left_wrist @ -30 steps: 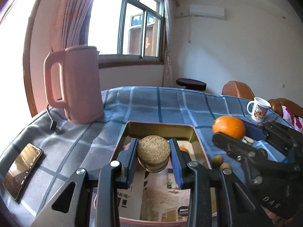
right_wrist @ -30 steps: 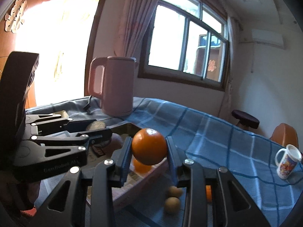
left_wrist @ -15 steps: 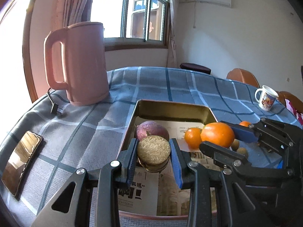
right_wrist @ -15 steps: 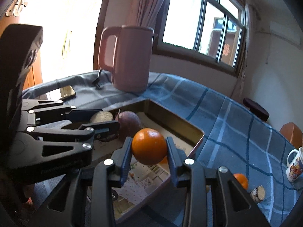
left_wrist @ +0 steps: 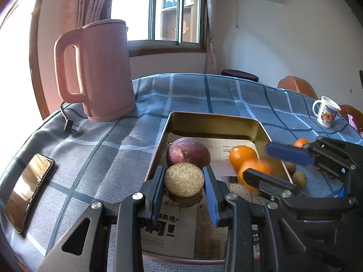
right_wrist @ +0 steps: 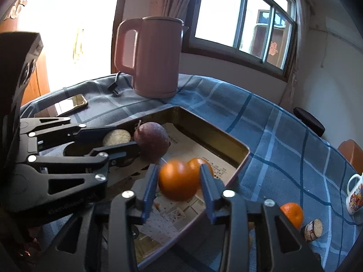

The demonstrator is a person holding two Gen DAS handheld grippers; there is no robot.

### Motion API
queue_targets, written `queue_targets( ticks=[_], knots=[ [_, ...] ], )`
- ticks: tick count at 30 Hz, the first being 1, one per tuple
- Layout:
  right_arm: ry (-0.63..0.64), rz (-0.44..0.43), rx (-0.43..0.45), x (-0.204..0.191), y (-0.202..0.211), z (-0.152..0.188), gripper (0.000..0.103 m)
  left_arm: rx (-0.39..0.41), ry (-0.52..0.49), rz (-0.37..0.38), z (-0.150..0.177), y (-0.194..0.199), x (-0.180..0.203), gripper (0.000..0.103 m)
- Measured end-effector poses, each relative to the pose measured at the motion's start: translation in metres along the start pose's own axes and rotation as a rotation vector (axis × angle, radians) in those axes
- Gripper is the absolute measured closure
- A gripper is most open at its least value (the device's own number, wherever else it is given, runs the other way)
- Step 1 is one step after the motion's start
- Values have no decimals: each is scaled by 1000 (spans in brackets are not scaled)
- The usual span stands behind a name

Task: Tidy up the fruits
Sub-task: 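Open the left tool over the tin while the right tool drops the orange in, then move both open tools back over the loose fruit on the table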

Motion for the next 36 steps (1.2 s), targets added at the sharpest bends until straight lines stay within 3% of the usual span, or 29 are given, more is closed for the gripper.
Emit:
queue_targets(
  ticks=[3, 7, 9, 11, 16, 24, 30, 36],
  knots=[
    [-37, 9, 16, 8, 3, -1, 41, 12, 9, -3, -2, 3, -2, 58],
    [-65, 14, 50, 14, 10, -3, 39, 26, 2, -12, -5, 7, 0, 52],
    [-50, 36, 62, 17, 16, -3, 39, 46, 3, -8, -8, 12, 3, 37],
    [-24, 72, 73, 23, 28, -1, 39, 82, 9, 3, -13, 20, 6, 32],
    [-57, 167, 128, 64, 79, 10, 24, 127, 13, 54, -22, 34, 29, 32],
    [-122, 372, 63, 146, 127, 49, 24, 115, -101, 194, -16, 42, 109, 32],
    [-183, 380, -18, 173, 128, 71, 24, 43, -180, 269, 1, 31, 159, 32],
    [-217, 341, -82, 179, 115, 83, 26, -38, -192, 323, 13, 18, 180, 32]
  ],
)
Point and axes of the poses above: each gripper's, at about its wrist camera, not at the fingertips, and y roughly against the way its jaws point, x to its right, z to its underside, the point moved 6 cm from there along -y, roughly the way its jaws point, and after that the axes turned 12 degrees about x, right-handed, at the moved point
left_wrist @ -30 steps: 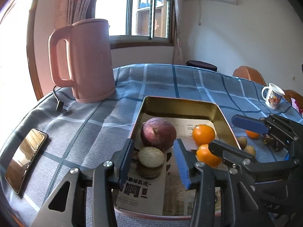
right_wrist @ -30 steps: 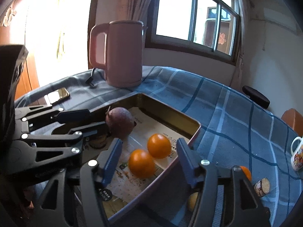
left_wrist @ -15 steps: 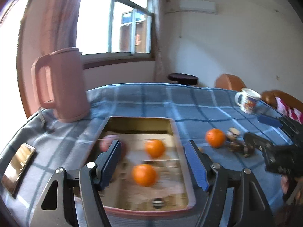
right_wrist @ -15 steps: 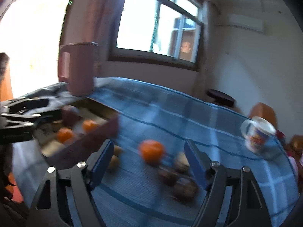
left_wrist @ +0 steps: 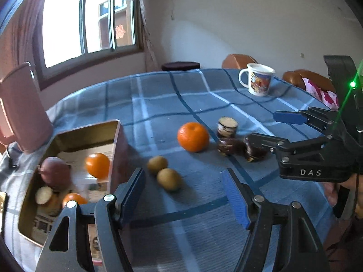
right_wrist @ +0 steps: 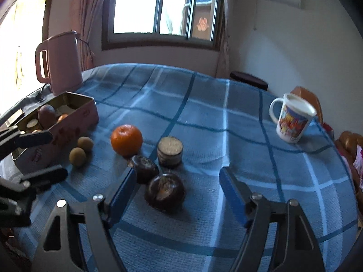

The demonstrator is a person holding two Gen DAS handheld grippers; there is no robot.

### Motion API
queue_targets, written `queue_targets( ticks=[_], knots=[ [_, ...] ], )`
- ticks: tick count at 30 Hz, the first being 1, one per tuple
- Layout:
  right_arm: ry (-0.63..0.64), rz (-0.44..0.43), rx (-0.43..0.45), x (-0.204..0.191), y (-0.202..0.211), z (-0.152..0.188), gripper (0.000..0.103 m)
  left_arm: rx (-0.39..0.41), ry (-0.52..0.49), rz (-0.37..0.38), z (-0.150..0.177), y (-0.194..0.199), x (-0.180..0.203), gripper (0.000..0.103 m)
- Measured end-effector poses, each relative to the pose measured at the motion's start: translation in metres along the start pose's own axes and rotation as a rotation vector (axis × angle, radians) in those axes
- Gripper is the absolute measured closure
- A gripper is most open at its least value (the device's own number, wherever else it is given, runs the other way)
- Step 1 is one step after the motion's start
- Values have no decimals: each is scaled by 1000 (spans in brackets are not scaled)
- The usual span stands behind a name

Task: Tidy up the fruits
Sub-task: 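Move both open tools back over the loose fruit on the table, then grasp a dark brown fruit with the right tool while the left tool grasps a tan fruit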

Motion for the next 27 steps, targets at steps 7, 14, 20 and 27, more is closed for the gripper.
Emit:
queue_targets(
  ticks=[7, 14, 20, 27],
  knots=[
    [1, -25, -63, -3, -10, 9, 38, -64, -4, -10, 11, -11, -6, 32],
    [25, -36, -119, -7, -19, 15, 38, -79, -9, -40, 12, -13, -24, 32],
    [1, -54, -148, -5, -24, 17, 43, -65, 67, -45, 10, -9, -46, 32],
    [1, -91, -177, -10, -28, 20, 55, -89, -18, 8, 10, -16, -10, 33]
  ],
)
Point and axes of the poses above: each gripper's, at about its wrist camera, not at the fingertips, and y roughly against the way its jaws point, x to its right, z to its underside, the point moved 6 cm from there along -y, roughly the way its jaws point, and after that the axes turned 12 degrees about x, right-handed, at the moved point
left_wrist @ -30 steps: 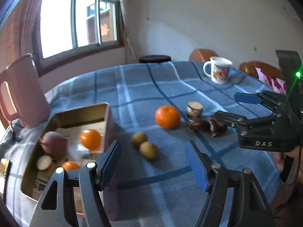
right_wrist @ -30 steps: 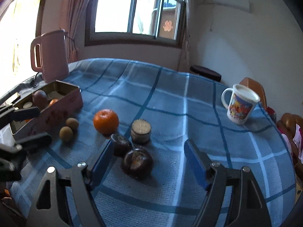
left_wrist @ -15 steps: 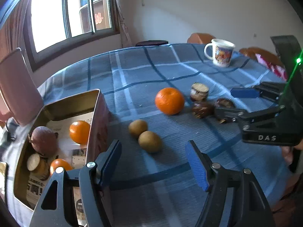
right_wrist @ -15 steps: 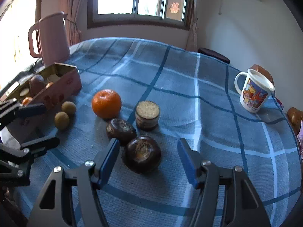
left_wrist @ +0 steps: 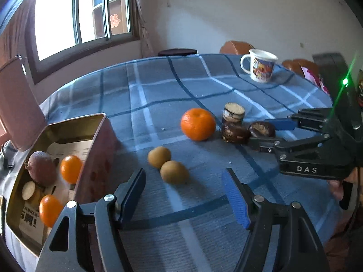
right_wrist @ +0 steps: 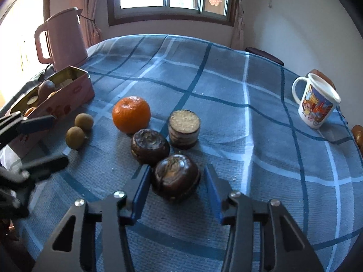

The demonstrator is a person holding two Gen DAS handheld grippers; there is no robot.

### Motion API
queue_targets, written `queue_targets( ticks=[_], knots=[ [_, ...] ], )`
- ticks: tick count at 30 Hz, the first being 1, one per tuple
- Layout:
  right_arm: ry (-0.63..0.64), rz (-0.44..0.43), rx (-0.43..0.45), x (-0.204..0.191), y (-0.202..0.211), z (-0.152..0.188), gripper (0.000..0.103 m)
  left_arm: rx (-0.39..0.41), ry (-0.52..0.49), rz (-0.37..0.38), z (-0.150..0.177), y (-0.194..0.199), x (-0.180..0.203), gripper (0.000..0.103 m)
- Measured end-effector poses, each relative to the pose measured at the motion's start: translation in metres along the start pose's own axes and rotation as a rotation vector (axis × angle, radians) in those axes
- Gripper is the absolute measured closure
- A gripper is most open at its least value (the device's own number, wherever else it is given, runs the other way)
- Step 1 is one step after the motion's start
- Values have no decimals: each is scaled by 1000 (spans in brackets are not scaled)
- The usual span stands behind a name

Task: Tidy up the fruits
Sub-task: 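Grasp a dark brown fruit with the right tool while the left tool grasps a tan fruit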

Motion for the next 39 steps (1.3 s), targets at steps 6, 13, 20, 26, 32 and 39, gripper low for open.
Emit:
queue_targets(
  ticks=[6, 13, 20, 26, 32, 39],
  knots=[
    [-3, 0, 2, 0, 0, 0, 59, -100, 83, 60, 8, -22, -10, 55],
    [-13, 10, 30, 3, 5, -2, 59, -87, 108, 88, 10, -17, -8, 73],
    [-24, 18, 72, 5, 13, -6, 59, -28, 114, 102, 3, -9, -8, 73],
    [-19, 21, 87, 5, 15, -7, 59, 30, 108, 89, -2, 0, -9, 73],
    [-21, 18, 105, 5, 18, -8, 59, 65, 107, 78, -4, 5, -10, 73],
    [-21, 14, 143, 4, 24, -10, 59, 132, 90, 44, -8, 16, -10, 73]
  ],
)
Point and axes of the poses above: each gripper's, at about its wrist camera, not at the fingertips, and y roughly against the way its jaws point, x to its right, z to its underside, the point moved 6 cm from there along -y, roughly the way its jaws point, and after that the axes turned 12 degrees about x, right-handed, at the moved point
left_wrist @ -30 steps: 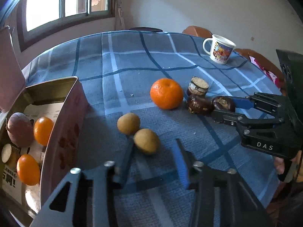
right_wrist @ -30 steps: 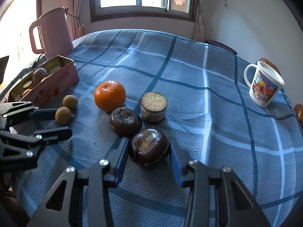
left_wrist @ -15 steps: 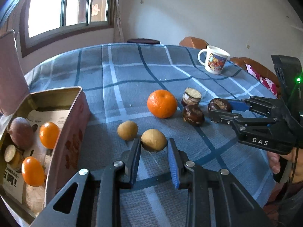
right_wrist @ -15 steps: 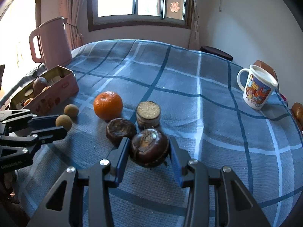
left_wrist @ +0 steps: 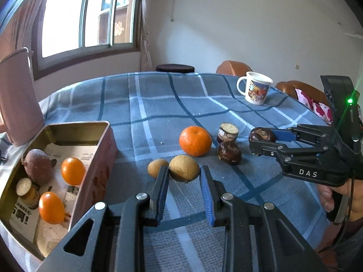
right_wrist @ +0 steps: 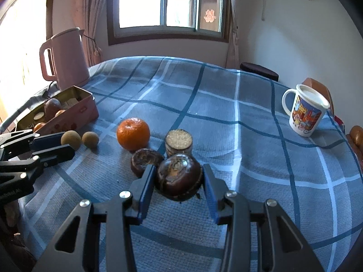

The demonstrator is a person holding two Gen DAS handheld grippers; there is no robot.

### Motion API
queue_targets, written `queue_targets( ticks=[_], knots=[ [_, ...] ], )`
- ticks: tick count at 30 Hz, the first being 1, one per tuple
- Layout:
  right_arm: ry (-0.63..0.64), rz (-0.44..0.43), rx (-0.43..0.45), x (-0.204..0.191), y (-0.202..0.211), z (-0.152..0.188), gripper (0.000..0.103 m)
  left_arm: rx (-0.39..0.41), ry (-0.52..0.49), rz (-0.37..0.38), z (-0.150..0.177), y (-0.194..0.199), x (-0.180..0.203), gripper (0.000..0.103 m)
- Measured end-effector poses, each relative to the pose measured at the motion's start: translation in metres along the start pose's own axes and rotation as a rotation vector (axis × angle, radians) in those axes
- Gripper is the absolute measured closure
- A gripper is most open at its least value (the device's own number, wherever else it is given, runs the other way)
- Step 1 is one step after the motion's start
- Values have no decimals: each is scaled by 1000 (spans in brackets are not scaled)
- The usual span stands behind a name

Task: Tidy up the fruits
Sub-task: 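Grasp a dark brown fruit with the right tool while the left tool grasps a tan fruit, then lift and carry the dark brown fruit and tan fruit toward the tin with both tools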

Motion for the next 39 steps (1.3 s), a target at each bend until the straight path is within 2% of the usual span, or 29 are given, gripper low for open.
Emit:
queue_targets(
  ticks=[20, 39],
  knots=[
    [-6, 4, 97, 1, 17, -9, 59, 140, -31, -15, -14, 22, 11, 73],
    [-9, 20, 186, 5, 33, -15, 59, 211, -52, -36, -21, 31, 18, 73]
  ],
)
Point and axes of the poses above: each gripper's, at about its wrist camera, not at the fingertips, and y roughly against the way its jaws point, x to its right, z to its underside, the point moved 6 cm from there along -y, roughly the way its jaws point, and after that the axes turned 12 degrees about x, right-handed, at the moved point
